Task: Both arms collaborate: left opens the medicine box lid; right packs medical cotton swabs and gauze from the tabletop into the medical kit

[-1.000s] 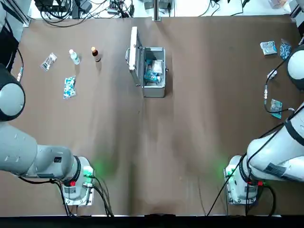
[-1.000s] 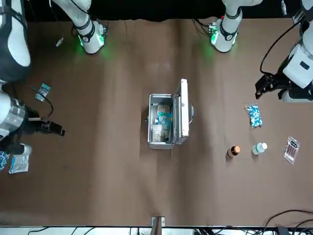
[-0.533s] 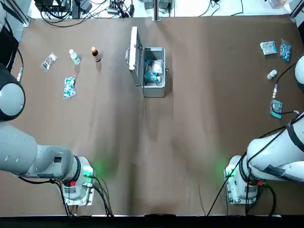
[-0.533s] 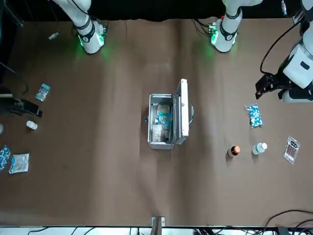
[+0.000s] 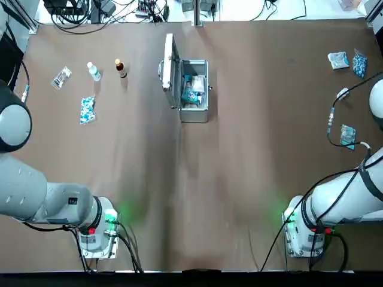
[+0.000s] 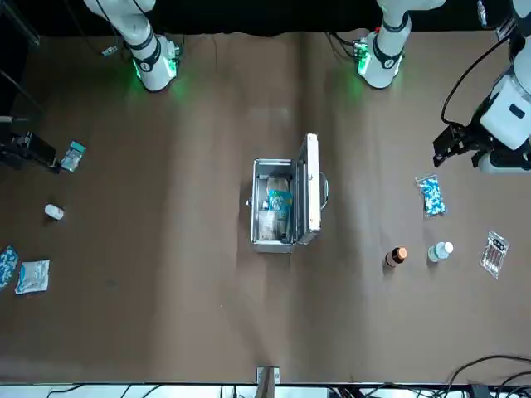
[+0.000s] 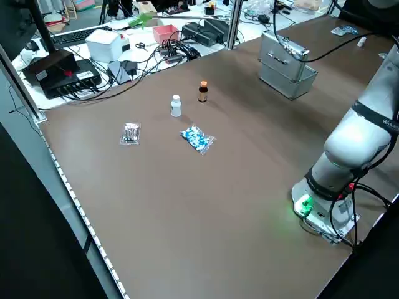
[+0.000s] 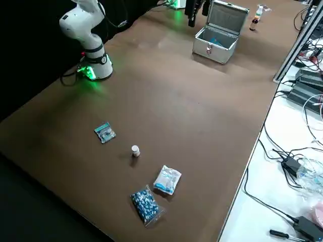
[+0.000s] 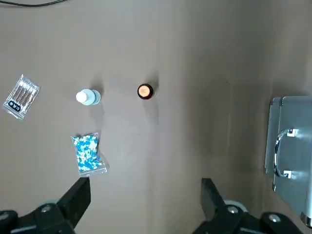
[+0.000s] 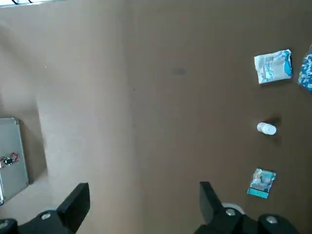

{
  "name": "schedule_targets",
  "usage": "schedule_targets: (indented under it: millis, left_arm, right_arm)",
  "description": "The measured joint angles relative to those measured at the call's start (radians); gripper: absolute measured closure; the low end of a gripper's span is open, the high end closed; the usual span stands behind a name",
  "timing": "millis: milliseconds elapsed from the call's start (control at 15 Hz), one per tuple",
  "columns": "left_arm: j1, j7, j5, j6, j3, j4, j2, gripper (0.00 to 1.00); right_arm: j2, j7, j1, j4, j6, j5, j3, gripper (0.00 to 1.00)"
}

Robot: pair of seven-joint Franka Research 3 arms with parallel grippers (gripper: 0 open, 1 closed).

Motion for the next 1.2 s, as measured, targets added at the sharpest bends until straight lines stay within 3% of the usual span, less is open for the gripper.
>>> schedule_targets:
  millis: [200,867,1200]
  left_arm:
    - [0.0,0.001,0.0,0.0,0.006,0.004,0.0,0.0]
    - [0.001,-0.001,0.0,0.0,0.009,0.012,0.0,0.0]
    - [0.002,-0.003,0.0,0.0,0.011,0.027,0.0,0.0]
  right_arm:
    - [-0.022,0.0,0.035,-0.048,0.03,0.001,-0.03,0.01]
    - [-0.131,0.0,0.05,-0.265,0.173,0.019,-0.034,0.01]
    - [-0.142,-0.003,0.042,-0.287,0.168,0.019,-0.049,0.01]
